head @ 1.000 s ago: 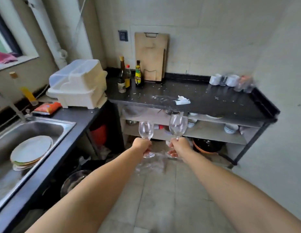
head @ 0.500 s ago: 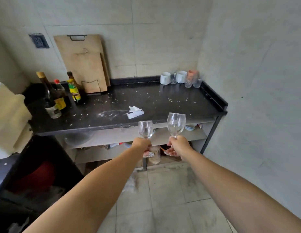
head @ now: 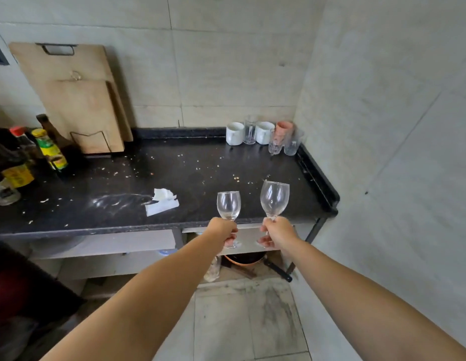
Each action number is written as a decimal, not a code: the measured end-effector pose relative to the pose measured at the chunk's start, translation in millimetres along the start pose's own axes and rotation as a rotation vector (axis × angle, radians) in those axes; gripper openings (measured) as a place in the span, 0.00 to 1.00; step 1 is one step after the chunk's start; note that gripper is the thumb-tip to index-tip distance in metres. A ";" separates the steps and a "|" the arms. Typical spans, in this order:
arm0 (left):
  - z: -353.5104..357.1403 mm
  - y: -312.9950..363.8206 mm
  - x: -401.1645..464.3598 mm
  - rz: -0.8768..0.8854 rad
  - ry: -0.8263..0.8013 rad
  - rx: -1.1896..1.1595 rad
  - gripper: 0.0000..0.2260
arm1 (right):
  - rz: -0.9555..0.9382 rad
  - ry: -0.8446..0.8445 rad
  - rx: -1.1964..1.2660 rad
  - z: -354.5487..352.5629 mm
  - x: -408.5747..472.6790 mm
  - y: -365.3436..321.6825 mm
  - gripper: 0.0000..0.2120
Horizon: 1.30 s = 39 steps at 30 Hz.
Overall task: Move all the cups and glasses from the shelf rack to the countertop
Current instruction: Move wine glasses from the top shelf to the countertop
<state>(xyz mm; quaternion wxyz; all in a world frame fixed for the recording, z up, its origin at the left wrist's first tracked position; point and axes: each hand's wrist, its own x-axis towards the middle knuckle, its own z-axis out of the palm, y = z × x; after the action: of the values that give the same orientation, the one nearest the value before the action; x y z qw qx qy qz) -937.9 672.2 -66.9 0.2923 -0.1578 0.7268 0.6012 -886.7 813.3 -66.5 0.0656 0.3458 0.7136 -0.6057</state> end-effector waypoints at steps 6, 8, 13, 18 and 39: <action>24.5 28.3 70.2 -0.034 0.010 0.026 0.06 | 0.066 -0.027 0.005 -7.9 78.2 -19.5 0.14; 31.3 41.8 100.7 -0.038 -0.009 0.028 0.07 | 0.072 -0.031 0.011 -8.2 107.2 -30.8 0.15; 45.7 88.6 180.2 -0.031 -0.040 0.038 0.08 | 0.103 0.019 0.039 -10.5 185.0 -70.8 0.13; 54.1 128.2 243.5 0.000 -0.057 0.122 0.06 | 0.054 0.102 -0.020 -8.8 253.7 -99.2 0.12; 94.2 225.1 427.0 0.048 0.130 -0.018 0.05 | -0.060 0.010 -0.003 13.3 473.0 -175.4 0.07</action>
<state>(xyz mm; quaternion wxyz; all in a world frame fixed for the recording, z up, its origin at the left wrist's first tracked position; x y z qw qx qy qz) -1379.3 866.5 -163.5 0.2285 -0.1817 0.7425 0.6029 -1347.3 992.3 -168.7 0.0446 0.3272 0.7247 -0.6048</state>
